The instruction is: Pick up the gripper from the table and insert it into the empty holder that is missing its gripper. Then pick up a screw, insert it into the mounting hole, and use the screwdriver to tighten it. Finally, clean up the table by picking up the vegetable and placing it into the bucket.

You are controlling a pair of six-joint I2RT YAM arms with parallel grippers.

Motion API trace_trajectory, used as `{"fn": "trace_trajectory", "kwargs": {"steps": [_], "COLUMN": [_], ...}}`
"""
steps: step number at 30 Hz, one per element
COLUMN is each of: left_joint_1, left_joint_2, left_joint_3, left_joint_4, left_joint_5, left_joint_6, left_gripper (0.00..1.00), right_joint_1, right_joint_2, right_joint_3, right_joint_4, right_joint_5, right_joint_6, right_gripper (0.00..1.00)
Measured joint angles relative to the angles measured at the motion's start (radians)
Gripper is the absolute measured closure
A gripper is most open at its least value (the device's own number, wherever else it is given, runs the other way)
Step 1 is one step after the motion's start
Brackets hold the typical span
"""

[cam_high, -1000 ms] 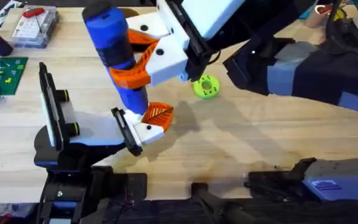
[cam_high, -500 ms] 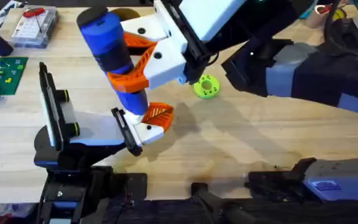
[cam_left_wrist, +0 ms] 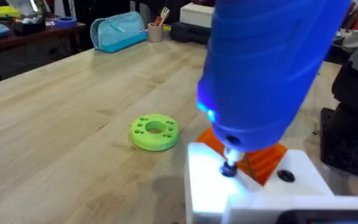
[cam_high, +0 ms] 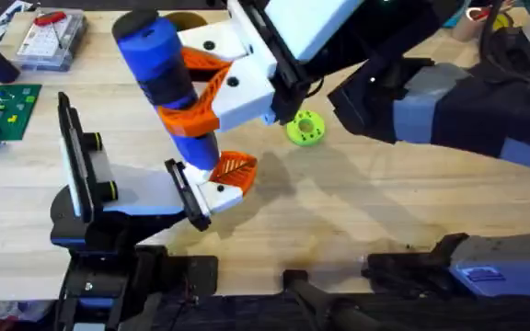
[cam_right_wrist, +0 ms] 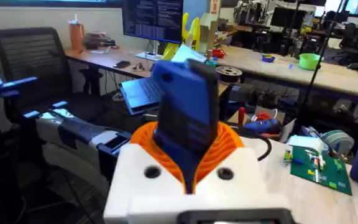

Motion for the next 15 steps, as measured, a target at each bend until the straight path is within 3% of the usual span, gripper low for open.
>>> {"fn": "trace_trajectory", "kwargs": {"steps": [15], "left_joint_1": [0.000], "left_joint_2": [0.000], "left_joint_3": [0.000], "left_joint_4": [0.000], "left_joint_5": [0.002], "left_joint_6": [0.000], "left_gripper": [0.989], "right_joint_1": [0.013], "right_joint_2": [0.000], "right_joint_3": [0.000], "right_joint_4": [-0.001], "right_joint_5": [0.033], "right_joint_6": [0.000], "right_gripper": [0.976]}}
